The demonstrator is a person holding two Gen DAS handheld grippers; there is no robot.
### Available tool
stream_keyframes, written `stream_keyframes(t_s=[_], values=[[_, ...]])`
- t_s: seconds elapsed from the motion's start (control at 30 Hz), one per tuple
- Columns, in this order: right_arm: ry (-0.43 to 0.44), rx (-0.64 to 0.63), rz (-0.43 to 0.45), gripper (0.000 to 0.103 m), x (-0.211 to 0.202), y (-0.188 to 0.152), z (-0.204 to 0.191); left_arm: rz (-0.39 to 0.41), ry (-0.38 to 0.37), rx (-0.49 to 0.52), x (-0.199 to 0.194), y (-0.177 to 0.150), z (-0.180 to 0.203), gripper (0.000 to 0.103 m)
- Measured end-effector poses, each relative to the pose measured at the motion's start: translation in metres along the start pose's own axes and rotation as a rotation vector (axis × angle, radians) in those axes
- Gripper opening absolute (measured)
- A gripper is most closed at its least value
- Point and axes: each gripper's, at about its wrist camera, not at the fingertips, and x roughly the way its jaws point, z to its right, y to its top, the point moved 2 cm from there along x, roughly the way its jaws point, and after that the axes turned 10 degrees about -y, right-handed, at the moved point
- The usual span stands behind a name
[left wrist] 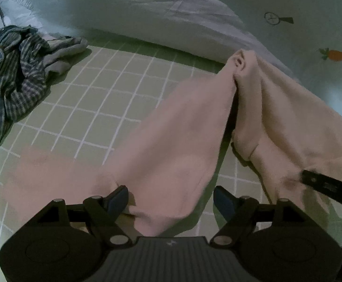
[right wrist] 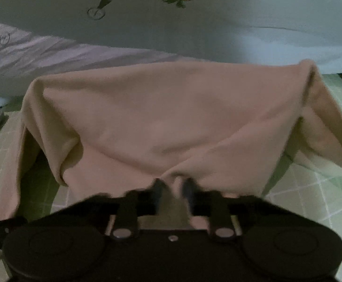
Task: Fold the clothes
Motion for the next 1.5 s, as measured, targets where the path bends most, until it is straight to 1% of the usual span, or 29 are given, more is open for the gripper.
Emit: stream_keyframes(t_s=[0.27,0.4,0.47,0.5,0.53,0.57,0.6,0.63,0.7,0.73,0.83,0.9,1.03,1.07,1.1,1.13,1.17,1.2,1.23,1.27,1.3,1.33,1.37,1.5], values=[[-0.033,0.139,0.088,0.007,-0.054,0.008,0.072,0.009,0.006,0.001,-0.004,-0.002,0.001,0.080],[-0.098,0.210,0.042,0.008,-0.050,-0.003,0.104,0.022,0.008,0.012,-0.007,-0.001,0.008,0.080],[-0.133,0.246,0.014,0.010,-0.046,-0.010,0.120,0.030,-0.009,0.029,-0.009,0.000,0.014,0.080],[-0.151,0.264,0.000,0.013,-0.044,-0.013,0.127,0.034,-0.021,0.042,-0.011,0.001,0.019,0.080],[-0.169,0.282,-0.015,0.024,-0.042,-0.016,0.135,0.039,-0.035,0.058,-0.013,0.001,0.024,0.080],[-0.186,0.300,-0.029,0.032,-0.040,-0.020,0.143,0.045,-0.051,0.078,-0.015,0.001,0.030,0.080],[-0.204,0.318,-0.043,0.046,-0.038,-0.023,0.151,0.052,-0.067,0.099,-0.017,0.001,0.036,0.080],[-0.206,0.323,-0.036,0.055,-0.038,-0.022,0.152,0.051,-0.086,0.117,-0.017,0.001,0.042,0.080],[-0.183,0.314,0.007,0.061,-0.038,-0.013,0.146,0.046,-0.126,0.153,-0.015,0.000,0.054,0.080],[-0.171,0.307,0.016,0.067,-0.037,-0.011,0.144,0.044,-0.146,0.171,-0.015,0.000,0.060,0.080],[-0.149,0.280,0.020,0.074,-0.028,-0.005,0.137,0.020,-0.166,0.207,-0.002,-0.001,0.076,0.080],[-0.150,0.264,0.007,0.074,-0.020,-0.004,0.137,0.009,-0.176,0.216,0.009,0.001,0.084,0.080],[-0.144,0.240,-0.019,0.078,-0.003,-0.003,0.142,-0.005,-0.198,0.211,0.029,0.013,0.083,0.078],[-0.140,0.235,-0.025,0.078,0.002,-0.001,0.142,-0.002,-0.204,0.208,0.033,0.016,0.084,0.077],[-0.134,0.233,-0.034,0.078,0.006,0.000,0.143,0.000,-0.210,0.206,0.038,0.020,0.084,0.071],[-0.125,0.238,-0.042,0.077,0.009,0.002,0.144,-0.002,-0.219,0.206,0.041,0.023,0.084,0.056],[-0.113,0.247,-0.046,0.076,0.011,0.003,0.145,-0.006,-0.237,0.211,0.042,0.027,0.084,0.045],[-0.098,0.257,-0.047,0.067,0.012,0.004,0.147,-0.010,-0.256,0.218,0.044,0.030,0.085,0.022],[-0.077,0.264,-0.049,0.047,0.010,0.004,0.149,-0.008,-0.248,0.231,0.042,0.031,0.088,0.017],[-0.054,0.269,-0.051,0.036,0.008,0.004,0.150,-0.004,-0.234,0.245,0.040,0.031,0.092,0.015],[-0.039,0.265,-0.045,0.020,0.003,0.003,0.151,0.007,-0.229,0.247,0.029,0.028,0.091,0.013],[-0.029,0.256,-0.033,0.008,-0.003,0.001,0.151,0.019,-0.226,0.247,0.015,0.024,0.088,0.012],[-0.020,0.246,-0.020,0.005,-0.010,0.000,0.151,0.031,-0.222,0.247,0.002,0.020,0.086,0.011],[0.057,0.235,0.019,0.004,-0.054,-0.015,0.152,0.079,-0.208,0.246,-0.051,0.004,0.075,0.009]])
